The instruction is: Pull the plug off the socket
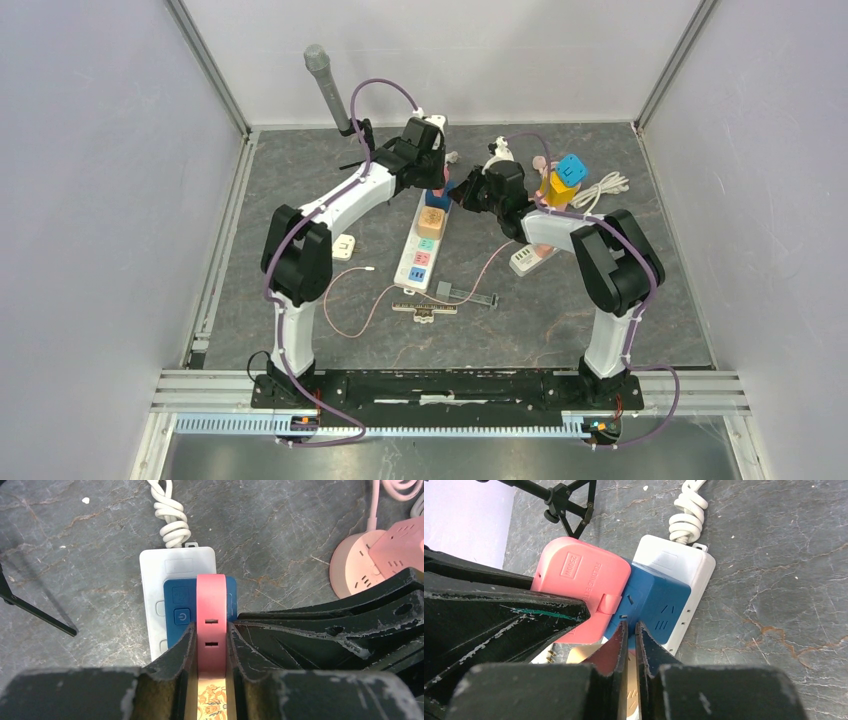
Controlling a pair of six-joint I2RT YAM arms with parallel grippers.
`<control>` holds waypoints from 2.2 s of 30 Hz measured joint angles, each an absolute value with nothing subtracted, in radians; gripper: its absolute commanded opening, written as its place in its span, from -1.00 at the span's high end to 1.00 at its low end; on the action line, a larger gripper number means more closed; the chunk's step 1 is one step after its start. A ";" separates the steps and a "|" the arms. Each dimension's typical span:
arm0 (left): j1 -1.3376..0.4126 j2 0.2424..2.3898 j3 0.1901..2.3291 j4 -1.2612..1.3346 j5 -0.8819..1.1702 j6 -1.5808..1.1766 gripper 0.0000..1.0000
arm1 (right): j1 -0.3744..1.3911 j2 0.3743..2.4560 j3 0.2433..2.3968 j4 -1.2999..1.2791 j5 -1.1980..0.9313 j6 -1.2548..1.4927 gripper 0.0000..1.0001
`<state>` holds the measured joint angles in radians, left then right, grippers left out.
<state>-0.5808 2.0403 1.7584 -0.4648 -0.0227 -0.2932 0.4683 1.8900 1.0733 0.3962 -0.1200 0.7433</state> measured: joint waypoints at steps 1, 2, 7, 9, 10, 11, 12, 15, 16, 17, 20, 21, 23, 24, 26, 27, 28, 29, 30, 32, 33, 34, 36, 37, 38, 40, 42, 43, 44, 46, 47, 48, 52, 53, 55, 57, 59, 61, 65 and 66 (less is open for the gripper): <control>-0.580 2.035 1.749 -0.457 -0.022 -0.306 0.96 | 0.468 1.891 1.070 0.404 -0.121 0.743 0.81; -0.578 2.033 1.741 -0.450 -0.022 -0.321 0.95 | 0.468 1.892 1.066 0.413 -0.121 0.743 0.81; -0.575 2.032 1.738 -0.447 -0.032 -0.400 0.96 | 0.469 1.892 1.063 0.421 -0.120 0.741 0.81; -0.573 2.032 1.738 -0.448 -0.032 -0.423 0.96 | 0.470 1.892 1.063 0.421 -0.118 0.736 0.81; -0.572 2.032 1.738 -0.448 -0.032 -0.427 0.96 | 0.471 1.892 1.063 0.421 -0.115 0.734 0.81; -0.571 2.032 1.738 -0.449 -0.033 -0.430 0.96 | 0.474 1.892 1.063 0.421 -0.109 0.730 0.81; -0.570 2.032 1.738 -0.449 -0.034 -0.430 0.96 | 0.477 1.893 1.063 0.422 -0.103 0.727 0.81; -0.569 2.030 1.738 -0.453 -0.035 -0.424 0.96 | 0.485 1.893 1.063 0.426 -0.086 0.720 0.81; -0.569 2.030 1.738 -0.455 -0.036 -0.418 0.96 | 0.486 1.893 1.063 0.426 -0.083 0.717 0.80; -0.569 2.028 1.738 -0.457 -0.039 -0.410 0.96 | 0.489 1.894 1.063 0.429 -0.078 0.717 0.80; -0.569 2.026 1.738 -0.462 -0.040 -0.384 0.96 | 0.496 1.894 1.065 0.427 -0.062 0.712 0.80; -0.569 2.024 1.738 -0.464 -0.039 -0.375 0.96 | 0.498 1.894 1.068 0.422 -0.057 0.709 0.80; -0.568 2.020 1.737 -0.469 -0.035 -0.367 0.95 | 0.505 1.896 1.080 0.405 -0.043 0.704 0.80; -0.567 2.019 1.737 -0.471 -0.034 -0.366 0.96 | 0.508 1.898 1.084 0.401 -0.038 0.701 0.80; -0.565 2.011 1.737 -0.470 -0.024 -0.367 0.96 | 0.512 1.900 1.091 0.393 -0.028 0.698 0.80; -0.565 2.001 1.737 -0.467 -0.015 -0.368 0.96 | 0.514 1.900 1.092 0.391 -0.024 0.697 0.80; -0.568 1.984 1.737 -0.467 -0.001 -0.369 0.95 | 0.515 1.901 1.094 0.391 -0.019 0.696 0.80; -0.572 1.963 1.737 -0.466 0.012 -0.369 0.96 | 0.517 1.903 1.096 0.391 -0.015 0.696 0.80; -0.577 1.942 1.737 -0.460 0.026 -0.369 0.96 | 0.517 1.906 1.098 0.392 -0.012 0.696 0.80; -0.582 1.901 1.737 -0.440 0.044 -0.369 0.96 | 0.521 1.907 1.098 0.395 -0.004 0.696 0.80; -0.587 1.880 1.737 -0.430 0.048 -0.369 0.96 | 0.522 1.907 1.098 0.395 0.001 0.696 0.79; -0.591 1.861 1.737 -0.422 0.050 -0.369 0.96 | 0.523 1.907 1.098 0.396 0.003 0.695 0.77; -0.595 1.834 1.736 -0.412 0.044 -0.369 0.96 | 0.524 1.906 1.099 0.397 0.004 0.693 0.72; -0.595 1.821 1.732 -0.409 0.034 -0.369 0.96 | 0.524 1.906 1.100 0.396 0.004 0.690 0.68; -0.595 1.810 1.725 -0.410 0.023 -0.369 0.95 | 0.524 1.906 1.103 0.393 0.002 0.684 0.64; -0.595 1.786 1.699 -0.413 -0.005 -0.368 0.96 | 0.524 1.906 1.121 0.368 0.000 0.668 0.46; -0.595 1.750 1.650 -0.417 -0.039 -0.361 0.96 | 0.526 1.906 1.158 0.307 -0.004 0.640 0.26; -0.595 1.732 1.625 -0.422 -0.052 -0.356 0.96 | 0.527 1.908 1.185 0.262 -0.010 0.622 0.18; -0.595 1.703 1.584 -0.424 -0.071 -0.351 0.96 | 0.527 1.913 1.219 0.213 -0.025 0.604 0.11; -0.594 1.646 1.512 -0.433 -0.102 -0.344 0.96 | 0.527 1.919 1.282 0.139 -0.052 0.581 -0.01; -0.593 1.619 1.481 -0.435 -0.113 -0.342 0.96 | 0.526 1.919 1.325 0.102 -0.071 0.566 -0.08; -0.590 1.579 1.435 -0.440 -0.129 -0.342 0.95 | 0.526 1.917 1.357 0.085 -0.085 0.556 -0.11; -0.575 1.460 1.309 -0.438 -0.156 -0.344 0.96 | 0.526 1.847 1.350 0.092 -0.137 0.544 -0.22; -0.566 1.434 1.277 -0.435 -0.157 -0.347 0.96 | 0.526 1.805 1.312 0.102 -0.152 0.545 -0.26; -0.543 1.396 1.222 -0.432 -0.155 -0.355 0.96 | 0.527 1.722 1.225 0.122 -0.172 0.550 -0.32; -0.508 1.374 1.170 -0.434 -0.153 -0.382 0.95 | 0.532 1.636 1.126 0.142 -0.186 0.553 -0.39; -0.479 1.372 1.143 -0.447 -0.151 -0.411 0.96 | 0.541 1.562 1.032 0.153 -0.189 0.551 -0.42; -0.448 1.373 1.125 -0.465 -0.142 -0.438 0.96 | 0.559 1.514 0.962 0.148 -0.185 0.543 -0.43; -0.376 1.391 1.119 -0.474 -0.054 -0.483 0.96 | 0.601 1.458 0.859 0.139 -0.183 0.536 -0.43; -0.353 1.407 1.121 -0.473 -0.019 -0.487 0.96 | 0.607 1.448 0.842 0.137 -0.183 0.536 -0.43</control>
